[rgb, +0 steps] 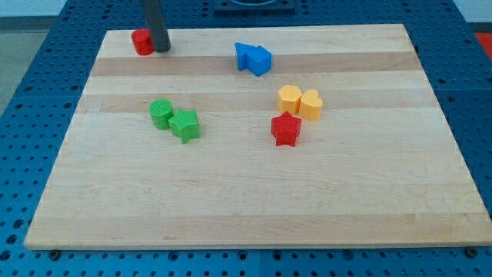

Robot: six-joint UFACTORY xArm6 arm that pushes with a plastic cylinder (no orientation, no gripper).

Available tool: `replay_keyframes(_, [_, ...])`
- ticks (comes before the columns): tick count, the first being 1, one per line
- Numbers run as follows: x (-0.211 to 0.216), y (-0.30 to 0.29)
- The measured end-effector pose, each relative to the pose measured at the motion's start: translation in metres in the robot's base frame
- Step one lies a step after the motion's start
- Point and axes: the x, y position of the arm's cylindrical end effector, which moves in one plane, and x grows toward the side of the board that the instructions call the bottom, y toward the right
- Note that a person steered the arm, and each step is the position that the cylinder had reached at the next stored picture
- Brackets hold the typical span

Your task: Move the green circle towards up

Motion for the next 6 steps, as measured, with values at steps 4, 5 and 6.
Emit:
replay_keyframes(4, [0.167,-0.013])
replay_keyframes(5, [0.200,-0.012])
replay_keyframes(6, [0.202,0.015])
